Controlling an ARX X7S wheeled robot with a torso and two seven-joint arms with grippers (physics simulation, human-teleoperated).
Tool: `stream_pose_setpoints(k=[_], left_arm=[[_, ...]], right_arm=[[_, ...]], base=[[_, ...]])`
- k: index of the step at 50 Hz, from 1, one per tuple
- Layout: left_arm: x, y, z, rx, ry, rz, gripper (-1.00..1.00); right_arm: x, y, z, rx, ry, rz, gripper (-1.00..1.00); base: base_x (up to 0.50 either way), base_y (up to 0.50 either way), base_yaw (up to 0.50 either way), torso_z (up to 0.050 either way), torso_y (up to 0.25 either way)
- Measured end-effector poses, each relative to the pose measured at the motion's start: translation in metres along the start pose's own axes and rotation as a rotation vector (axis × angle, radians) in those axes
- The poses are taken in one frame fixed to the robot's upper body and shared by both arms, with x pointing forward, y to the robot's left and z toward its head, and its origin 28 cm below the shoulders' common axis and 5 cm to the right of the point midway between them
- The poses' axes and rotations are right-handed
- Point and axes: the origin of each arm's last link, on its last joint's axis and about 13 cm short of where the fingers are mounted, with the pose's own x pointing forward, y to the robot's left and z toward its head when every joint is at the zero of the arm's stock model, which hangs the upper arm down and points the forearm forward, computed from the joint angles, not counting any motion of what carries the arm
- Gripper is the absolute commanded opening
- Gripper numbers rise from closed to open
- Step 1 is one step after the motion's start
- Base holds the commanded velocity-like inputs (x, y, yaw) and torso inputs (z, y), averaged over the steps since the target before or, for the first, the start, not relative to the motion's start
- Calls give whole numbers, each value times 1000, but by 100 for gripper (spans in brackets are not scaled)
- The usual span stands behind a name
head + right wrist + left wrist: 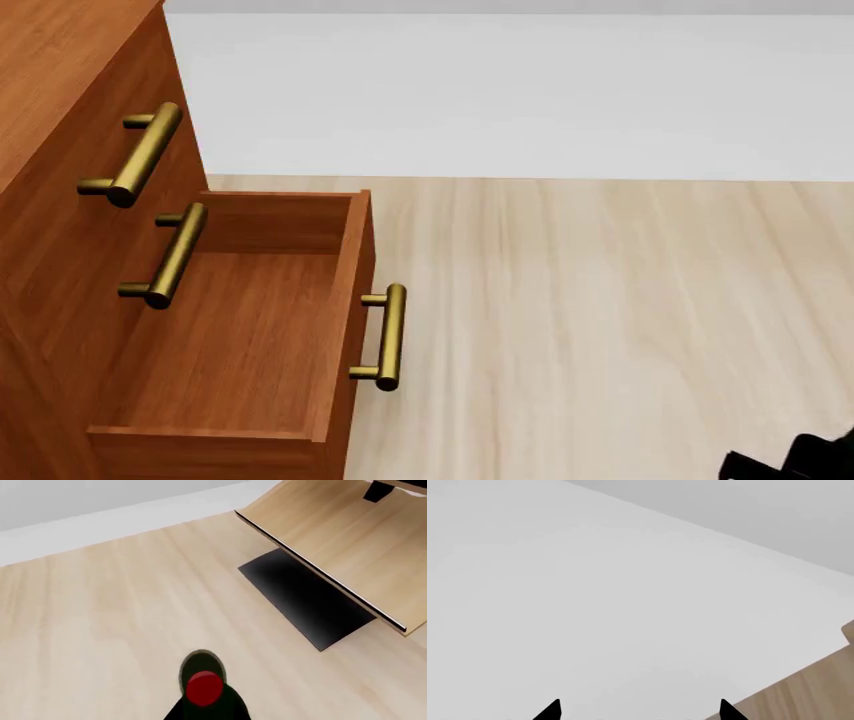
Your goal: Put the wine bottle in the bottom drawer of the cabinet.
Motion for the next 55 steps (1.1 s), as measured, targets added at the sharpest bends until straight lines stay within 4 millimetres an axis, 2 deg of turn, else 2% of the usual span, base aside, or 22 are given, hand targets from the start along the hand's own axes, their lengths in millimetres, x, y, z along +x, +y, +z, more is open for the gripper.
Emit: stream_pose_setpoints(k=[14,37,55], left_arm=[[-5,-4,7,3,7,-2,100],[-4,-7,5,12,10,-11,100],[-5,-8,5,15,15,-16,100]], right_arm=[[-14,3,13,-36,-47,-1,-100],[-55,29,83,-109,-225,153,-100],[-92,63,126,-187,-252,423,-100]], base=[[0,0,0,0,1],[0,0,0,0,0],[0,0,0,0,1]])
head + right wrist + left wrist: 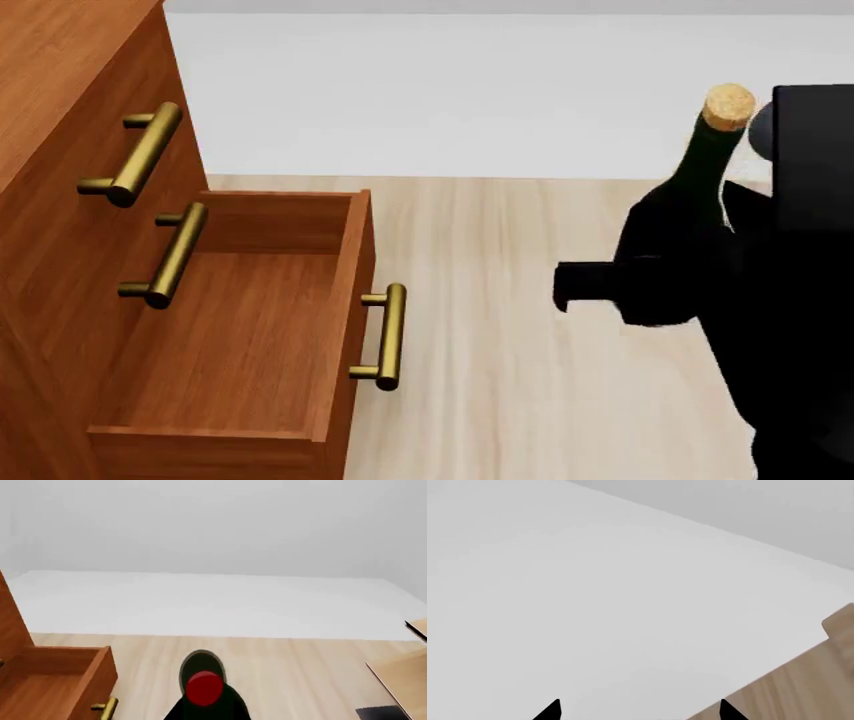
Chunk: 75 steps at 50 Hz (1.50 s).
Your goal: Put the wine bottle in the bottom drawer of the cabinet.
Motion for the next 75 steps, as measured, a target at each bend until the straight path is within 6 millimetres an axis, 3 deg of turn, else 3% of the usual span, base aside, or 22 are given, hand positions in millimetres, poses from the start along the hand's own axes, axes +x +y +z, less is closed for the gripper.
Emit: stream_pose_setpoints(k=[14,38,57,75], left_arm=[[0,-2,1,8,3,-6,100],[7,1,-11,19,5,-7,100],[8,1,-12,20,7,-8,100],[8,1,-12,27,9,-6,100]], right_arm=[[-7,25,35,-28,43,210,-100],[5,63,86,16,194,436,-100],[45,95,119,88,381,523,-100],[83,123,119,136,549,601,-100]], base=[[0,0,0,0,1],[0,0,0,0,1],[0,0,0,0,1],[0,0,0,1,1]])
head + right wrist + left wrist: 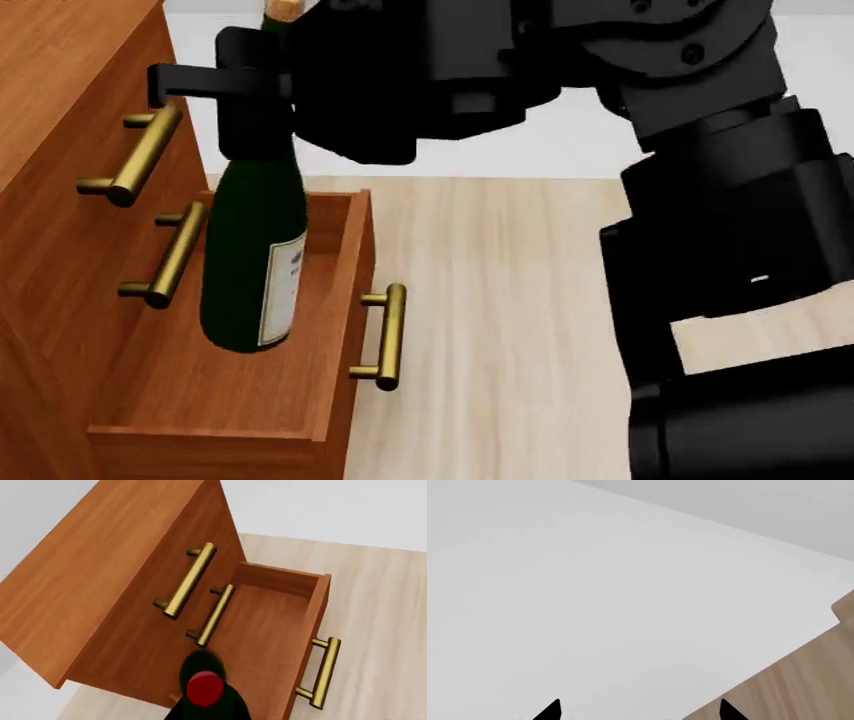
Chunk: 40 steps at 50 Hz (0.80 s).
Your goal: Put the wine bottle in the bottom drawer of the cabinet.
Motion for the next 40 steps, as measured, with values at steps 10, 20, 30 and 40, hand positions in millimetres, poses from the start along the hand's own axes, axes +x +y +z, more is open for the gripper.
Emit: stream_pose_setpoints(k=[10,20,30,40], left_arm=[[0,0,0,5,2,1,100],[-2,0,2,13,3,3,100],[-6,-3,8,21,3,1,100],[-5,-2,7,22,4,3,100]], right_arm=[[25,-4,2,34,67,23,-100],[42,-12,-4,62,113,36,-100],[50,-18,-7,81,116,39,-100],[55,-22,-10,94,107,39,-100]], base=[[0,0,0,0,0],[0,0,0,0,1],[0,0,0,0,0],[0,0,0,0,1]])
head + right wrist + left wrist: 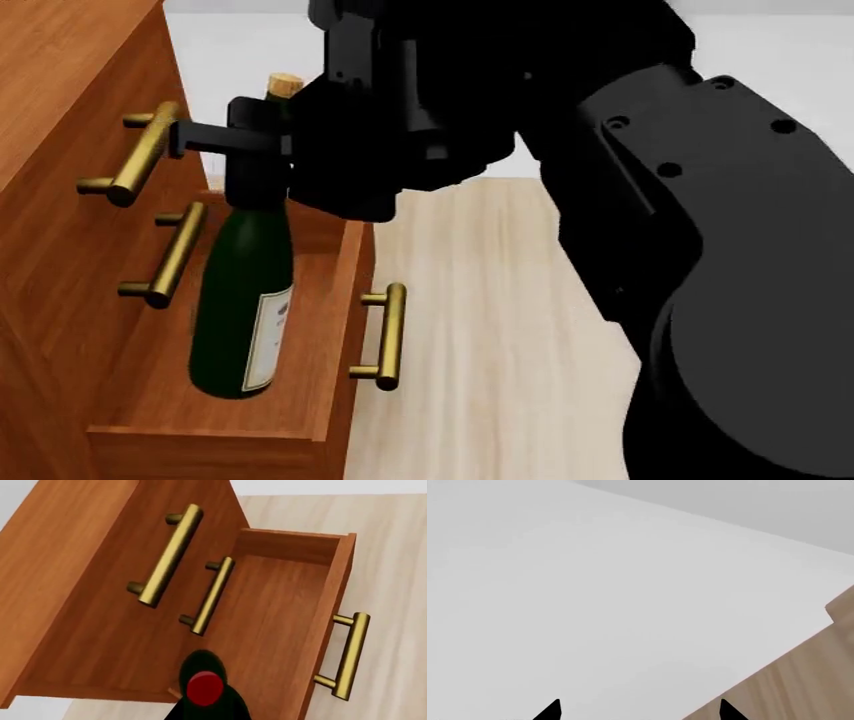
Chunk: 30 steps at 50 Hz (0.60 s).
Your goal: Put the wine bottle in the bottom drawer of the cabinet.
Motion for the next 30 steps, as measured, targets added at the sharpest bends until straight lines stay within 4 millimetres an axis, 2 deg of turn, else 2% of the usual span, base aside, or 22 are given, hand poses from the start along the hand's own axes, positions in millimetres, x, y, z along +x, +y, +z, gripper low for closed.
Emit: stream_pose_setpoints(k=[30], left_arm=[[-1,3,3,15,1,11,100]], right_arm=[[18,-9,-11,15,15,3,-100]], base=[[0,0,0,0,0]])
